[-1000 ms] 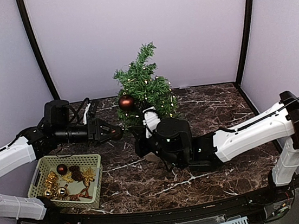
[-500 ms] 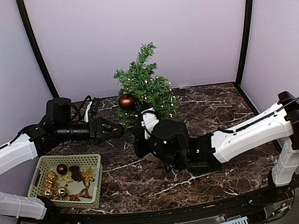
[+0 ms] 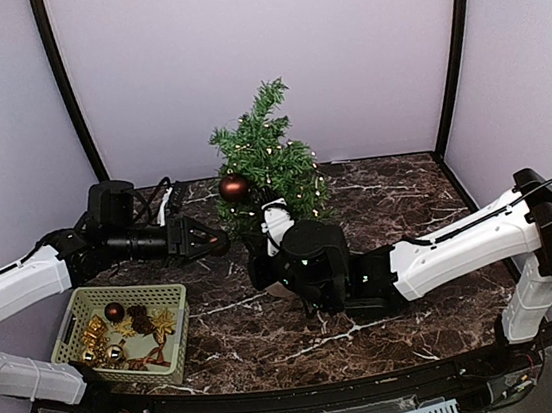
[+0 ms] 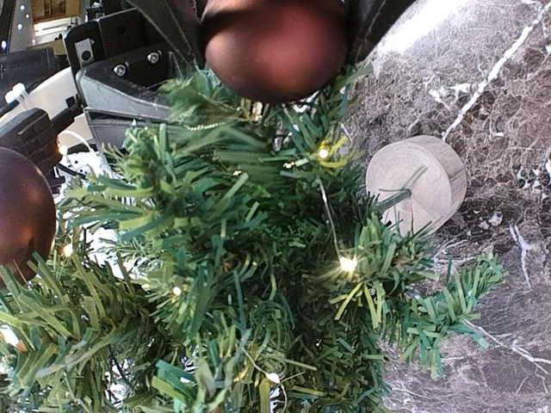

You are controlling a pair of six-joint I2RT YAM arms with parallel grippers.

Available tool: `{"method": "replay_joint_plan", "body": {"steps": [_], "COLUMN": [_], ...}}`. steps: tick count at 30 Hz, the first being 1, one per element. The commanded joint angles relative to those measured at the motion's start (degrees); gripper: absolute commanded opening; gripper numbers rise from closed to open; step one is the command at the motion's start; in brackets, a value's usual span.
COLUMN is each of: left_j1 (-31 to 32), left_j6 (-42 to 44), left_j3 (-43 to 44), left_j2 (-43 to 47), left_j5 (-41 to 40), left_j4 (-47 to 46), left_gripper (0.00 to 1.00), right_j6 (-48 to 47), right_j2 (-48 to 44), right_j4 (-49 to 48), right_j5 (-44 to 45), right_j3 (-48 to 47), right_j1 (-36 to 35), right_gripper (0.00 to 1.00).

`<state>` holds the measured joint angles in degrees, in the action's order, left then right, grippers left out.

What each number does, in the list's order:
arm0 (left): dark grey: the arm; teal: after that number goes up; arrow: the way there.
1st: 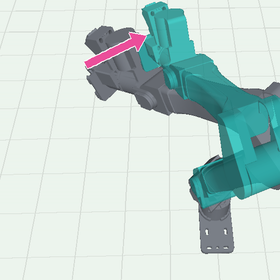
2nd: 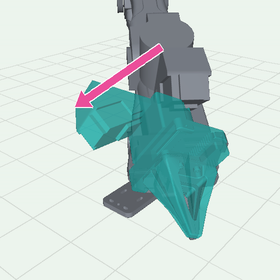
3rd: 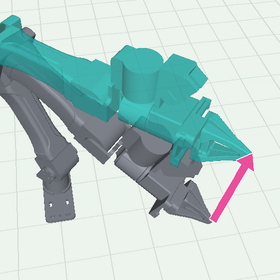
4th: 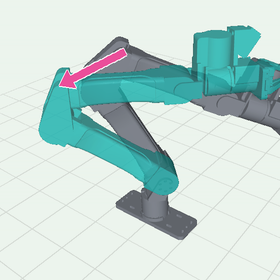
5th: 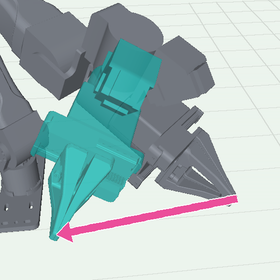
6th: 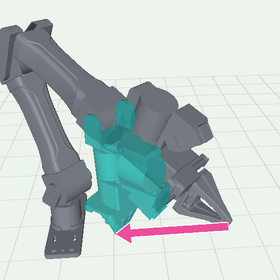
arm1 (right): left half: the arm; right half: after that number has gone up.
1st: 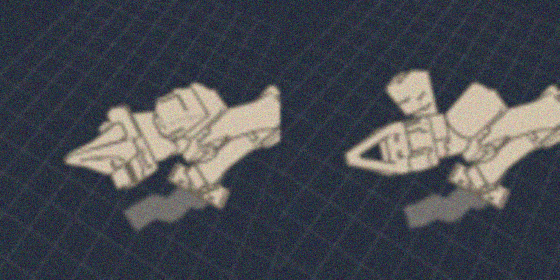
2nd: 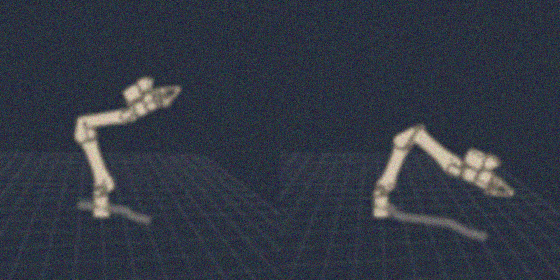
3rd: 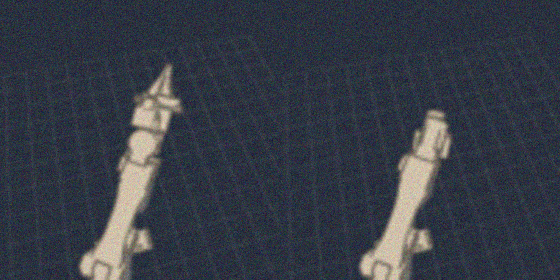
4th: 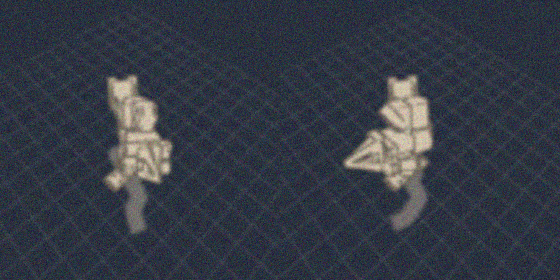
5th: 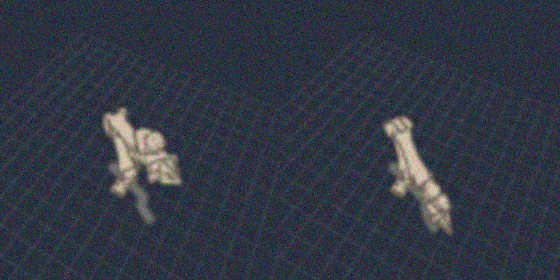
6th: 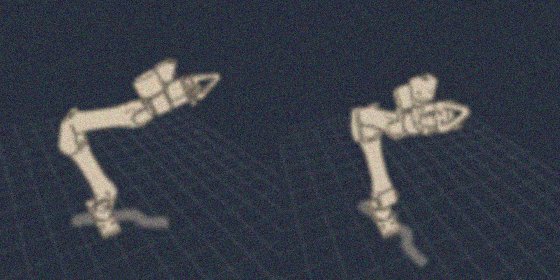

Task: Decorate the small christmas tree
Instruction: Wrap the ornament ball around the branch.

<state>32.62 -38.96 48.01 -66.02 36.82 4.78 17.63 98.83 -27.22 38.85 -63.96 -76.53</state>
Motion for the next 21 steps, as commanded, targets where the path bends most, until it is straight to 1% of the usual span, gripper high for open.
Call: {"method": "replay_joint_plan", "body": {"steps": [1, 9, 11, 21], "left_j1": [-0.4, -0.4, -0.4, -0.4], "left_j6": [1.2, 1.4, 1.4, 2.2], "left_j3": [1.7, 1.8, 1.8, 1.0], "left_j2": [-0.2, 0.7, 1.1, 6.1], "left_j5": [0.4, 0.4, 0.3, -2.0], "left_j4": [0.0, 0.0, 0.4, 4.6], "left_gripper": [0.49, 0.51, 0.54, 0.74], "right_j6": [-0.1, -0.5, -0.6, -2.1], "right_j2": [0.1, -0.5, -0.6, -3.5], "right_j4": [-2.4, -3.8, -4.0, -8.3], "right_j5": [0.6, 0.1, 0.0, -1.4], "right_j3": [-0.1, 0.9, 1.1, 4.5], "right_j1": [-0.5, -0.8, -0.8, -1.7], "right_gripper": [0.07, 0.16, 0.17, 0.29]}}
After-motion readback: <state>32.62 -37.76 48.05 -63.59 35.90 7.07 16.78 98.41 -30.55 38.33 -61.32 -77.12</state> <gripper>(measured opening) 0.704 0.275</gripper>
